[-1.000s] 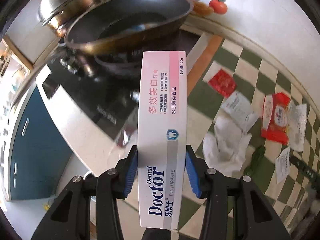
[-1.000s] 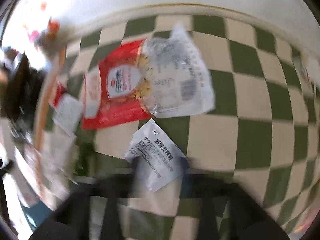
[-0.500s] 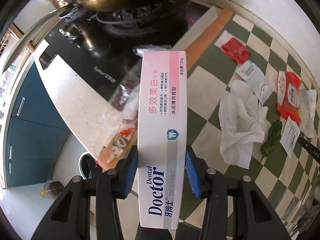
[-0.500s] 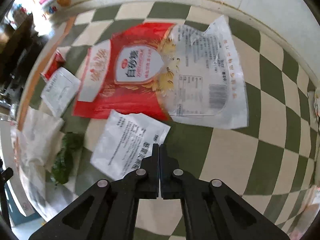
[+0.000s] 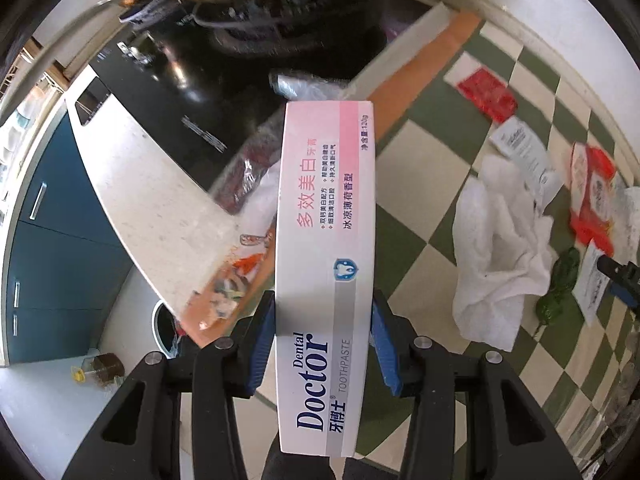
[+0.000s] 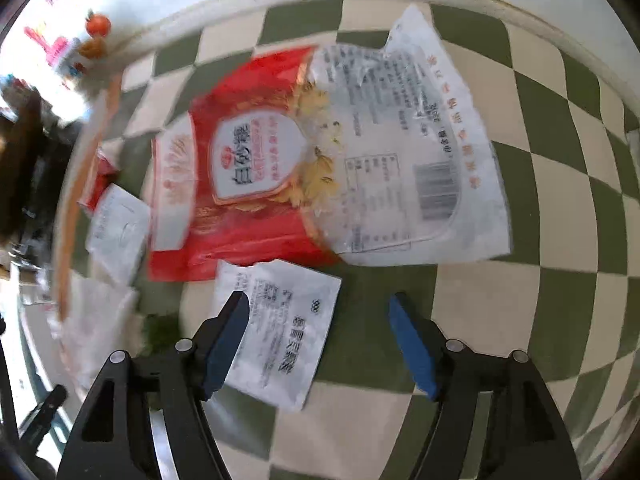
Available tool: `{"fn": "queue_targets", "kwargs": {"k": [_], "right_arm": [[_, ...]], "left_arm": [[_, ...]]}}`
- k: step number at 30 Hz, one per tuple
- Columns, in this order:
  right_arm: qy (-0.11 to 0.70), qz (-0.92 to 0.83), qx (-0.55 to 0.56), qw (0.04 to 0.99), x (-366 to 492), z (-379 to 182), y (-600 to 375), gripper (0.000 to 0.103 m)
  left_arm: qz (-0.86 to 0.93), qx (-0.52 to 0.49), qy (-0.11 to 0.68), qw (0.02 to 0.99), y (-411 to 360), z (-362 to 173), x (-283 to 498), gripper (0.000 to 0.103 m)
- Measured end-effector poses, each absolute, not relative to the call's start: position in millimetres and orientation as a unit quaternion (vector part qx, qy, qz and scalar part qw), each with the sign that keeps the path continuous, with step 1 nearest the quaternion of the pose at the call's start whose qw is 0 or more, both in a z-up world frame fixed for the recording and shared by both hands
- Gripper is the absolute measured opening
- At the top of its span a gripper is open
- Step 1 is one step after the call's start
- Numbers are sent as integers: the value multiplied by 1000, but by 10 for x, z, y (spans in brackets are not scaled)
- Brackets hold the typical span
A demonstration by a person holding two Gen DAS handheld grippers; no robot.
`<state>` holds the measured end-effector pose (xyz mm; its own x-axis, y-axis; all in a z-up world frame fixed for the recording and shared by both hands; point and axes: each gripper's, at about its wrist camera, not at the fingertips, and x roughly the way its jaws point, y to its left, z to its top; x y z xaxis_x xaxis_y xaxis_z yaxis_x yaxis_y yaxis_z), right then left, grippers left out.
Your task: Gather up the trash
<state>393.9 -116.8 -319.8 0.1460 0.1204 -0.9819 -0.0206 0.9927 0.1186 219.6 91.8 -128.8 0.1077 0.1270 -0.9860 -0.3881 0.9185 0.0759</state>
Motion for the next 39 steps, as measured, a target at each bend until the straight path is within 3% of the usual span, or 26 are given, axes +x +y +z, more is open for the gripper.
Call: {"fn": "queue_targets", "kwargs": {"k": [2,3,4,5,6,14,22,32,39], "right_arm": [[637,48,-12,769,3893,-3200,-993,72],[627,54,-13,777,3869,-3181,-951,58],[621,61,-22,781,3843,-3161,-878,50],[618,61,-30,783,3829,-3147,-834,21],[617,64,-33,784,3818,-3142,-802,3],[598,92,86,791,3559,-2871,-1059,2],[567,189,88,797,3335,-2138,-648,2],[568,393,38,722,2413,-1920,1322,2],[589,482,-71,645,1280,-2654,3000,2]], "left_arm": [[178,-92,644,738,878,-1318,2204,42],[178,-89,644,739,865,-1326,2207,42],[179,-87,644,739,855,-1326,2208,42],[180,-88,645,738,852,-1324,2206,42],[181,-89,645,737,851,-1319,2205,42],[173,-101,627,753,892,-1009,2044,42],[175,-127,587,780,1128,-514,1664,42],[275,-219,555,754,2379,-301,464,42],[357,-331,559,671,3588,-1109,-823,42]]}}
